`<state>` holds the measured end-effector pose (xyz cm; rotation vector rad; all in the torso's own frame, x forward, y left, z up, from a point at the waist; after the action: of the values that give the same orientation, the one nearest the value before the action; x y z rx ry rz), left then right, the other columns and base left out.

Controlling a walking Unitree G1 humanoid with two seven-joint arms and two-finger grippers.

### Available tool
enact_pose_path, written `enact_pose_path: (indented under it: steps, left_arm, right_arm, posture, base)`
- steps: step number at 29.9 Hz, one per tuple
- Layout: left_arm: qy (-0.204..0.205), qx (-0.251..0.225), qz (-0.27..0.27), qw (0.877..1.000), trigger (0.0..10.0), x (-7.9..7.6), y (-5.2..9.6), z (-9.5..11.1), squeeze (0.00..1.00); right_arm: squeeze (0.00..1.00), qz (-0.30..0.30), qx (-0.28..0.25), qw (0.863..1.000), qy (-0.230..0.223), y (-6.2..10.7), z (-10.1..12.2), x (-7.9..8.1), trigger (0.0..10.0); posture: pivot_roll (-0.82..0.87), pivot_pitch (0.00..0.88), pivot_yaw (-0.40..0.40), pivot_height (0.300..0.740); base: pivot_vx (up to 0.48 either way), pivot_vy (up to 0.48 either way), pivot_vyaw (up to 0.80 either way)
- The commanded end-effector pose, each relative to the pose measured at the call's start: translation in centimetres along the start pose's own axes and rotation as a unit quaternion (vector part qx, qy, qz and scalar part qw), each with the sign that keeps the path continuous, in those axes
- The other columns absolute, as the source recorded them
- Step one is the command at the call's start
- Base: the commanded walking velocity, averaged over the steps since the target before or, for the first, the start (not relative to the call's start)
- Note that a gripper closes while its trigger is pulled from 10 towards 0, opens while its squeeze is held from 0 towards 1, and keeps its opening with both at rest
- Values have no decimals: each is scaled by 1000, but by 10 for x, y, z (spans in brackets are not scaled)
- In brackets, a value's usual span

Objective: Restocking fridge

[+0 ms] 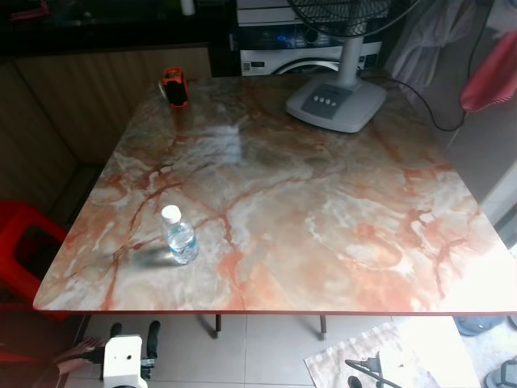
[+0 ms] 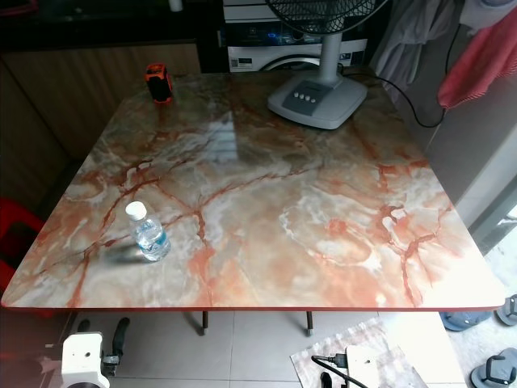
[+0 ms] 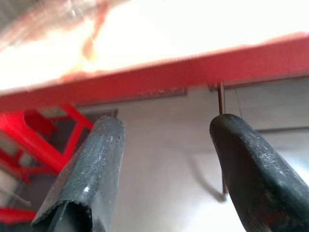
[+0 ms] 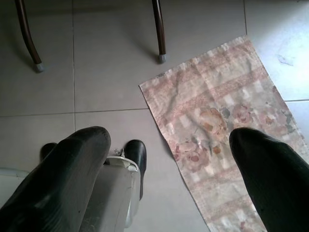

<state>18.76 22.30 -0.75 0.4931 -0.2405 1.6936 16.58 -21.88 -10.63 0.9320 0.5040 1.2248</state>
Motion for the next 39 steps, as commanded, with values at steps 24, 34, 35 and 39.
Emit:
enact_pose_path:
  steps: [24, 34, 35, 39]
  left_arm:
    - [-37, -134, 39, 990, 10000, 35, -16, 83, 0]
    - [-7, -195, -31, 980, 10000, 19, -46, 151, 0]
    - [-6, -195, -32, 980, 10000, 19, -47, 153, 0]
    - [9, -213, -43, 976, 10000, 17, -49, 171, 0]
  right_arm:
    - [0, -5, 12, 1000, 5, 0, -5, 2, 10000]
    - [0, 1, 11, 1000, 7, -1, -4, 5, 10000]
    - [0, 1, 11, 1000, 7, -1, -4, 5, 10000]
    - [0, 1, 10, 1000, 7, -1, -4, 6, 10000]
  posture:
    - [-50, 36, 100, 740]
    - [-29, 27, 102, 740]
    - [-29, 27, 102, 740]
    - [-24, 27, 100, 740]
  base:
    - [0, 0, 0]
    - [0, 0, 0]
    - [0, 0, 0]
    - [0, 0, 0]
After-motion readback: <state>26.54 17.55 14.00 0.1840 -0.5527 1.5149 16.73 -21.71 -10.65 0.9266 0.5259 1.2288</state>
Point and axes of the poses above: a point about 5 cm out from each wrist's last joint towards the gripper, its own y axis pointing back from the gripper into the wrist, its own z axis along the axis of the wrist's last joint, x = y × z, the point moved 2 cm from there along -y, pointing out of the wrist towards the gripper, and after that the axes turned 14 degrees about -y, right-handed, at the moved point
